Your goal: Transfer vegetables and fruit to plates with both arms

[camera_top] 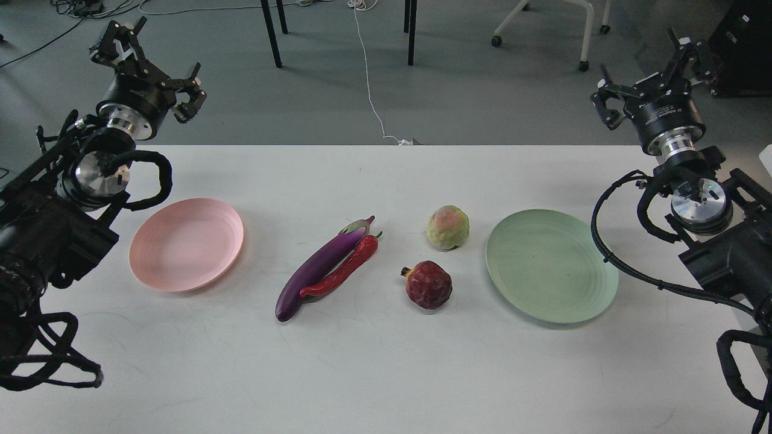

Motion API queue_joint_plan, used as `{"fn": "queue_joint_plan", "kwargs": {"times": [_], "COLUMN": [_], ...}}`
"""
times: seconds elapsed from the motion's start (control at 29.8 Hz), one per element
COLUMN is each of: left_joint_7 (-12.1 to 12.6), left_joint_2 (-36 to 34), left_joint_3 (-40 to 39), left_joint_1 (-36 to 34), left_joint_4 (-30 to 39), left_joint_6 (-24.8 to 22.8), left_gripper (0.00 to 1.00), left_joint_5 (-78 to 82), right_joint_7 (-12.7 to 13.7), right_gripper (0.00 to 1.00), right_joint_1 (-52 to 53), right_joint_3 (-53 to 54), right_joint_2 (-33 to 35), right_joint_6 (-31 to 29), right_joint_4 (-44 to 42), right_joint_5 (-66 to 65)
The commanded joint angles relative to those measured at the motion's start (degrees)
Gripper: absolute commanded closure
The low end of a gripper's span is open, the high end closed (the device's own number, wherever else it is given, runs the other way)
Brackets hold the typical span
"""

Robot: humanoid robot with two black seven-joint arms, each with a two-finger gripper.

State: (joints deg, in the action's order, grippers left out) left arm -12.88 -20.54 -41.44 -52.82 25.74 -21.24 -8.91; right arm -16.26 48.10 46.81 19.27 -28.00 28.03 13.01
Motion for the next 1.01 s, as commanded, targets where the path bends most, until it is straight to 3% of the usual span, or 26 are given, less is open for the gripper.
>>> {"fn": "queue_joint_plan", "kwargs": {"times": [0.0,0.17,0.34,0.57,0.77,0.97], "left_joint_7": [-0.31,-1.18,-4.88,-4.88,-4.7,-4.61], "left_joint_2": [0.06,0.15,-0.03,-0.12,-1.43,-3.19], "left_joint_3": [0.05,0.04,0.05,0.22,0.13,0.48], "left_joint_1": [0.0,0.0,0.0,0.09,0.0,0.0], "left_joint_4": [0.01,0.01,0.19,0.19,0.19,0.54], "left_joint_6": [0.15,0.15,-0.38,-0.46,-0.55,-0.47], "left_gripper": [0.02,0.02,0.02,0.02,0.02,0.02], "left_joint_5": [-0.14,-0.14,-0.05,-0.14,-0.05,-0.05], "right_joint_7": [-0.09,-0.09,-0.26,-0.26,-0.35,-0.61], "right_gripper": [0.01,0.01,0.01,0.01,0.01,0.02], "right_joint_1": [-0.11,0.86,8.31,25.7,40.83,48.23], "right_joint_3": [-0.58,-6.18,-18.48,-42.55,-62.77,-75.62], "right_joint_2": [0.68,2.17,5.43,7.37,1.49,-1.16], "right_joint_6": [0.0,0.0,0.0,0.0,0.0,0.0], "right_joint_4": [0.26,1.23,5.09,10.28,16.07,31.27], "right_joint_5": [-0.09,-1.48,-7.72,-16.77,-23.45,-47.95]}}
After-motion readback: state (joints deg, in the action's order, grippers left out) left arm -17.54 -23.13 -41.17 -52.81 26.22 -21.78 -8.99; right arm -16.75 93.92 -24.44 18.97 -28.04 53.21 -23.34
